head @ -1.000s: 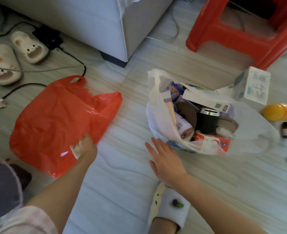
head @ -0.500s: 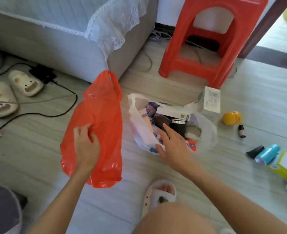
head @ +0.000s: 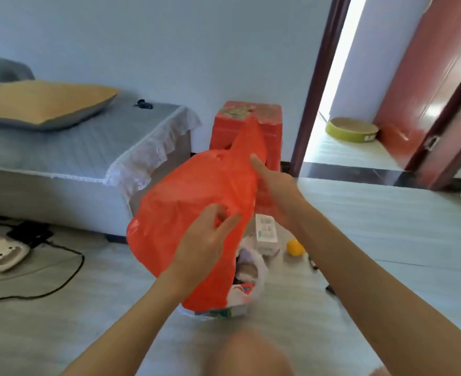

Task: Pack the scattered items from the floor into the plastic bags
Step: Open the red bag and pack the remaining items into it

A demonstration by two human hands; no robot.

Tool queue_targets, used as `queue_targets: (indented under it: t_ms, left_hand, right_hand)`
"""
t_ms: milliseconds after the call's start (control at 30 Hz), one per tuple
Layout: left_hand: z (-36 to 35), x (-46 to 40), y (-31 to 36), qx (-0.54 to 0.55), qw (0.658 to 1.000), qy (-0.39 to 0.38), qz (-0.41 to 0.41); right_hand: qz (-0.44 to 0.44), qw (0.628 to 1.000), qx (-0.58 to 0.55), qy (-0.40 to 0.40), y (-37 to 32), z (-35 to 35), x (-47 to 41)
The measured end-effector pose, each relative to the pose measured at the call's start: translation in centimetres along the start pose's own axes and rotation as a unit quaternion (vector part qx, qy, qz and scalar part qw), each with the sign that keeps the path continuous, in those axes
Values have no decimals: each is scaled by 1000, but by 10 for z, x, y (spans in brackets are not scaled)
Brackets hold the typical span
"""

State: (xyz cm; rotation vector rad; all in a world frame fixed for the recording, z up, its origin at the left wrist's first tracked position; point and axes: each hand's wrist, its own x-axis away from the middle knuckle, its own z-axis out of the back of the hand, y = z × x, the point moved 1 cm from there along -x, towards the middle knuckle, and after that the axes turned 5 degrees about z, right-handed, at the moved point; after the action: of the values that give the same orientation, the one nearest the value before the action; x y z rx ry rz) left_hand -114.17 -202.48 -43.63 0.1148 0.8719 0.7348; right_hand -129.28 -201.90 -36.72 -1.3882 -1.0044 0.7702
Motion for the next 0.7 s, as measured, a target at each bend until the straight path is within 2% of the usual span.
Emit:
queue_targets:
  t_ms: [100, 200, 267, 367, 467, 567, 700]
  left_hand:
    - [-26, -12, 35, -55, 985, -87, -136]
    - [-53, -17, 62, -50, 963, -187, -189]
    - [-69, -20, 76, -21, 957, -233, -173]
    - [-85, -33, 94, 23, 967, -224, -122]
    - [-104, -52, 116, 24, 967, -234, -100]
    - [-131, -61, 138, -19, 944, -297, -140]
    - [-167, -45, 143, -79, 895, -410, -158]
  right_hand:
    - [73, 994, 35, 70, -8, 41, 9]
    - [136, 979, 47, 145, -8, 87, 18]
    - [160, 969, 54, 179, -5, 119, 26]
    - [174, 958, 86, 213, 7, 161, 38]
    - [183, 940, 164, 237, 26, 196, 47]
    - [175, 925, 240, 237, 48, 217, 53]
    - [166, 927, 234, 242, 59, 245, 63]
